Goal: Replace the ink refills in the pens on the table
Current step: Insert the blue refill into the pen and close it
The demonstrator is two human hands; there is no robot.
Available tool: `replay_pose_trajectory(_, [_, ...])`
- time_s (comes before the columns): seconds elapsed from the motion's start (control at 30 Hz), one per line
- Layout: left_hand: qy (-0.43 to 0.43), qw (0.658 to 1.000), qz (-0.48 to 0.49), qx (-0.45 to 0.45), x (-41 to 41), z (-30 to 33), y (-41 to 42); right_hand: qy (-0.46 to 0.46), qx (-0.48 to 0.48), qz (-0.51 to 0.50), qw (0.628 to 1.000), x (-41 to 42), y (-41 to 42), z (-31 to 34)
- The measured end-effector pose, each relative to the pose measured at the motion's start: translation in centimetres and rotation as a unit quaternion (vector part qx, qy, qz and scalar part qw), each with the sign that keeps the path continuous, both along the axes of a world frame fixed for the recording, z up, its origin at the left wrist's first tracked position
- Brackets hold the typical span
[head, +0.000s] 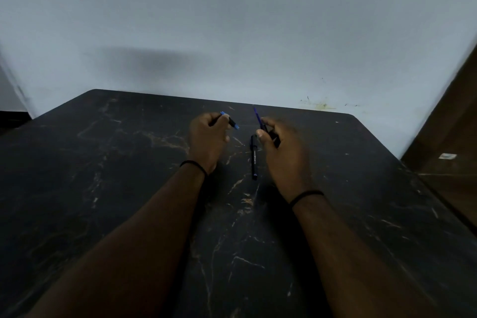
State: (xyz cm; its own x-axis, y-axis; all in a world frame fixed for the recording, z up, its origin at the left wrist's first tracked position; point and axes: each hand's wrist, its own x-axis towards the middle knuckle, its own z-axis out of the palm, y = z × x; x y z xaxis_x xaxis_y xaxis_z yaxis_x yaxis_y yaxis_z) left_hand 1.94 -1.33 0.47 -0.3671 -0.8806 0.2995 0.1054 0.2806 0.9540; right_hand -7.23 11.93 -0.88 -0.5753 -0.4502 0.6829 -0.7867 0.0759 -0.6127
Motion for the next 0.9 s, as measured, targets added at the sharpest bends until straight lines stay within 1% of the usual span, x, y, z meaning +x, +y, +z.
replay_pose_trajectory(0.07, [0.042, 0.996, -0.029, 0.068, 0.13, 0.05, 0.08, -0.026, 0.004, 0.016, 1.0, -0.22, -0.26, -0.21])
replay_pose_trajectory(0.13, [0.076, 0.989, -0.051, 0.113, 0.3, 0.13, 0.13, -0.017, 0.012, 0.013, 1.0, -0.31, -0.43, -0.31])
replay_pose_trajectory(0.27, [0.105, 0.981, -0.066, 0.152, 0.39, 0.27, 0.08, 0.019, 0.048, -0.002, 0.999, -0.22, -0.55, -0.38])
replay_pose_trajectory(0.37, [0.102, 0.979, -0.063, 0.163, 0.36, 0.2, 0.05, 0.019, 0.068, -0.013, 0.997, -0.34, -0.44, -0.63])
replay_pose_trajectory(0.53, [0.101, 0.979, -0.067, 0.163, 0.4, 0.02, -0.09, 0.016, 0.073, -0.015, 0.997, -0.41, -0.21, -0.51])
replay_pose_trajectory(0.7, [0.095, 0.979, -0.076, 0.162, 0.35, 0.0, -0.03, -0.014, 0.095, -0.013, 0.995, -0.58, -0.37, -0.6])
replay_pose_trajectory(0.9, [0.099, 0.978, -0.071, 0.167, 0.41, 0.1, 0.01, 0.003, 0.088, -0.008, 0.996, -0.48, -0.11, -0.38])
